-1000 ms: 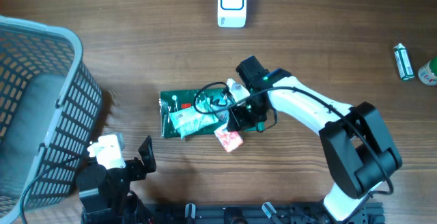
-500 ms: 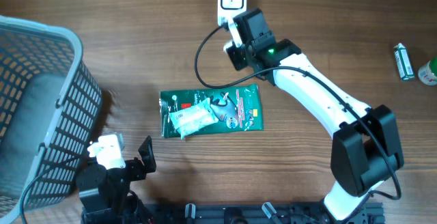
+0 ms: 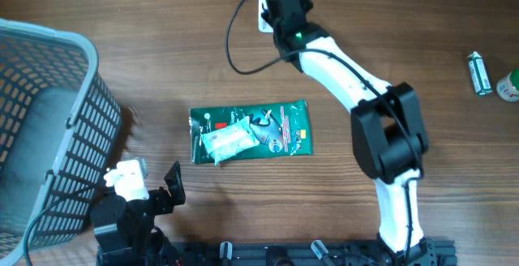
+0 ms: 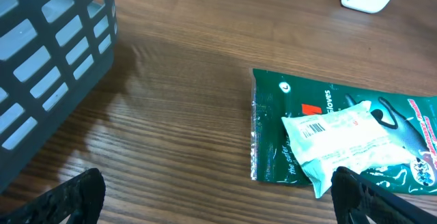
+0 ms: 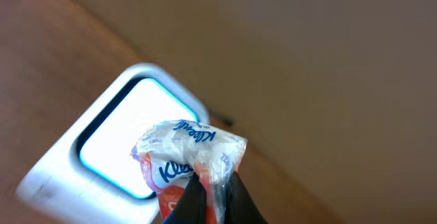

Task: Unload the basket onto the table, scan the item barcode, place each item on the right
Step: 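Hold the Kleenex pack up to the white scanner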

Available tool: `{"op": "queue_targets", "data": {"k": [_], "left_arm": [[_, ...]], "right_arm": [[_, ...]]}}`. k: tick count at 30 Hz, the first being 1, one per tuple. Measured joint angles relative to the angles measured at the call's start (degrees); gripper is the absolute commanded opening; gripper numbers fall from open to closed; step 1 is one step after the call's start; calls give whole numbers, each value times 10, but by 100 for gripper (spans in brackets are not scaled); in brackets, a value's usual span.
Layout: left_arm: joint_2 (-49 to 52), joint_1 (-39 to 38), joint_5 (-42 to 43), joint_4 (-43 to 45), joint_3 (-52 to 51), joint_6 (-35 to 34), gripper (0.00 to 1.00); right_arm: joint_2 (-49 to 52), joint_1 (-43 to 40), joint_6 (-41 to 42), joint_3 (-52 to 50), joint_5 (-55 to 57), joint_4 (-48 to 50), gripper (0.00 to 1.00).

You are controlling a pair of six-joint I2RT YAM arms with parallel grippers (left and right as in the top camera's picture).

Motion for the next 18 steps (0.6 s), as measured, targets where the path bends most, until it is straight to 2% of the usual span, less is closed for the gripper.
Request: {"op": "queue_targets", "data": {"k": [5,11,13,15,18], "left_arm": [[0,0,0,0,0,0,100],[0,0,0,0,0,0,100],[0,0,0,0,0,0,100],[0,0,0,-1,0,0,100],[0,0,0,0,0,0,100]], "right_arm": [[54,1,-67,48,30,32,4],[73,4,-59,57,45,-2,4],[73,5,-7,105,49,-89,4],[66,5,53,146,51,-228,4],[28,0,152,155,50,-381,4]]}}
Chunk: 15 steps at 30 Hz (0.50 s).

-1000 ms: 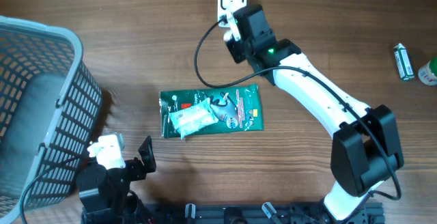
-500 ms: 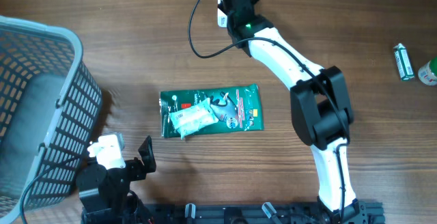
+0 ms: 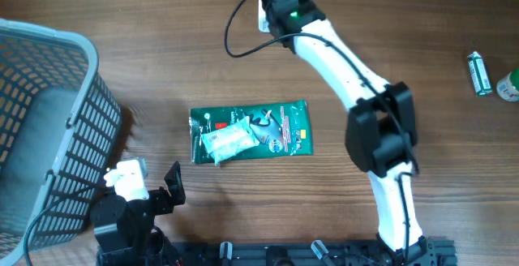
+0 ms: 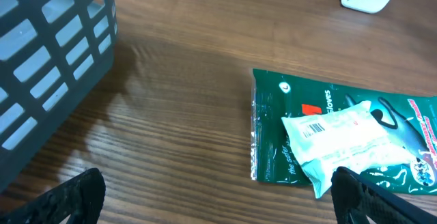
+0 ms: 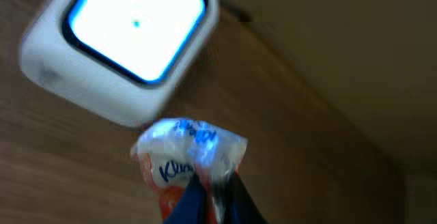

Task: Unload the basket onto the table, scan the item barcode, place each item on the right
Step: 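Hold the Kleenex pack up to the white scanner, then carry the Kleenex pack to the right edge and drop it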

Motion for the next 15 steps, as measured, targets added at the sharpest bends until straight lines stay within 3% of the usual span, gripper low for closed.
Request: {"op": "queue_targets", "data": {"k": [3,7,10,15], "left_arm": [[0,0,0,1,0,0,100],[0,0,0,0,0,0,100],[0,0,0,0,0,0,100],[0,0,0,0,0,0,100]], "right_arm": [[-50,-23,95,5,-16,-124,4],[-89,-116,199,11,-34,-268,4],[-89,-219,230,-28,-39,-253,4],[-88,-408,248,-154,-42,-140,6]]}}
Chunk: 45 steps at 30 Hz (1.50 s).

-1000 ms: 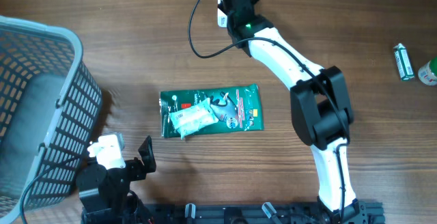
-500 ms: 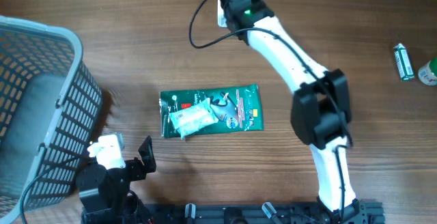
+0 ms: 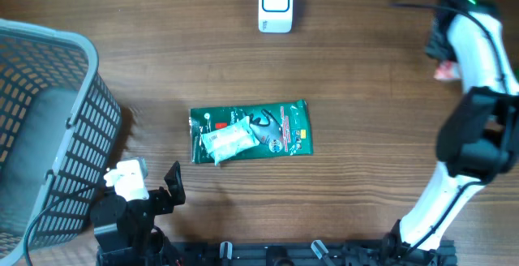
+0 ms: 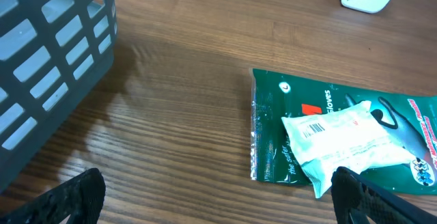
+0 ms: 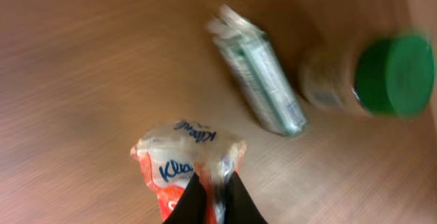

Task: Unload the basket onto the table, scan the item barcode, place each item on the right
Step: 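Carry the Kleenex pack to the right edge and drop it, then grasp the white wipes pack on the bag with right gripper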

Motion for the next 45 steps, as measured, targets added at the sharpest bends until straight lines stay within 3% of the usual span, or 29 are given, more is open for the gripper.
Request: {"op": "queue_targets", "data": {"k": [1,2,3,4,5,9,14,18,22,27,32,38,45], "left_arm": [[0,0,0,0,0,0,100],[0,0,0,0,0,0,100],[0,0,0,0,0,0,100],[0,0,0,0,0,0,100],[0,0,0,0,0,0,100],[0,0,0,0,0,0,100],[0,0,0,0,0,0,100],[0,0,0,0,0,0,100],[0,0,0,0,0,0,100],[0,0,0,0,0,0,100],[0,0,0,0,0,0,100],[0,0,0,0,0,0,100],[0,0,0,0,0,0,100]], "right_arm": [[1,-48,1,-38,0,14,16],[1,-73,2,-53,-2,21,41],[1,-95,4,-64,-11,25,59],[1,-119,12,-70,-31,25,89],[1,-141,13,-71,-48,26,100],[1,-183,17,-45,-144,5,100],[-44,-134,26,17,-375,-57,100],[-92,-29,57,27,-620,-119,100],[-92,124,71,-24,-703,-124,100],[-91,337,105,-139,-696,-32,100],[-89,483,177,-229,-666,114,100],[-89,527,238,-233,-568,128,100],[-89,524,246,-233,-520,115,100]]}}
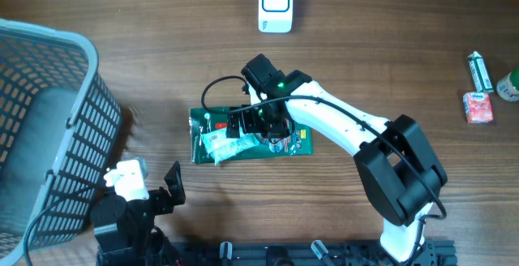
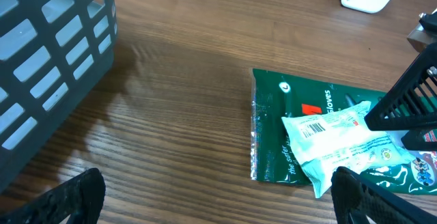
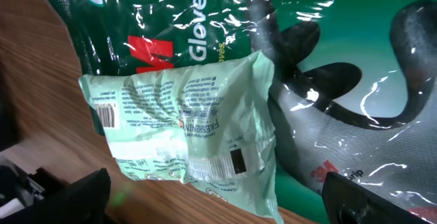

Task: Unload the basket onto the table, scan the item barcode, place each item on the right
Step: 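Grasp the white wipes pack on the bag with right gripper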

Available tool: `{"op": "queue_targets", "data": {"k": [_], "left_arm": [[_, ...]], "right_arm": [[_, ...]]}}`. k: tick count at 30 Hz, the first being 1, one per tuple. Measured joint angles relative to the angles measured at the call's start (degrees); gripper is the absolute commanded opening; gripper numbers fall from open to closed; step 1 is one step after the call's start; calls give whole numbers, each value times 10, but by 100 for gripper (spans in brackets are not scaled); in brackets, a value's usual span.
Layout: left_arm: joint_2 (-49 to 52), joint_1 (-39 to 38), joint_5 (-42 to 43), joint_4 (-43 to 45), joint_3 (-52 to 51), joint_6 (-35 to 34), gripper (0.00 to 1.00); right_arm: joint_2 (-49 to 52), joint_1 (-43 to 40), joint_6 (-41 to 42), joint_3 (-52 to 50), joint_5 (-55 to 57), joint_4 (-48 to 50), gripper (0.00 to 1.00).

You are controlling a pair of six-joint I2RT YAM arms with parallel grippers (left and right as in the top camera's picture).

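A pale green packet [image 3: 191,135] with a barcode lies on top of a dark green gloves pack [image 3: 328,80] in the middle of the table [image 1: 247,136]. My right gripper [image 3: 218,203] hangs open just over the packet, one finger on each side, touching nothing; it also shows in the overhead view [image 1: 258,124]. The white scanner [image 1: 276,5] stands at the far edge. A red tissue pack [image 1: 478,106] lies at the far right. My left gripper [image 2: 215,200] rests open near the front left, the packet [image 2: 334,142] ahead of it.
A grey mesh basket [image 1: 49,128] fills the left side. A battery pack [image 1: 480,71] and a green-capped bottle [image 1: 509,86] lie at the right edge beside the tissue pack. The scanner's cable runs off the far edge.
My right gripper was shut on the tissue pack at the far right. That pack now lies there, and the gripper is open over the pale green packet in the middle.
My right gripper held the tissue pack at the scanner's window for two moments. Then it held the pack at the far right by the battery pack and bottle. Now the pack lies there and the gripper is open over the packet on the gloves. The left arm stayed still.
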Motion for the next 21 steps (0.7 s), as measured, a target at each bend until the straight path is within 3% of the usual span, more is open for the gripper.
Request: {"op": "queue_targets", "data": {"k": [3,4,5,6,7,8,11,16,21], "left_arm": [[0,0,0,0,0,0,100],[0,0,0,0,0,0,100],[0,0,0,0,0,0,100],[0,0,0,0,0,0,100],[0,0,0,0,0,0,100],[0,0,0,0,0,0,100],[0,0,0,0,0,0,100],[0,0,0,0,0,0,100],[0,0,0,0,0,0,100]], "right_arm": [[4,0,0,0,1,2,98],[10,0,0,0,2,8,89],[21,0,2,0,1,15,70],[42,0,4,0,-8,24,44],[48,-2,7,4,-19,36,9],[59,-4,7,6,-34,42,5],[80,-16,6,12,-107,49,4],[76,-37,-32,11,-131,9,4],[-35,-68,-116,-11,-97,-51,4]]}}
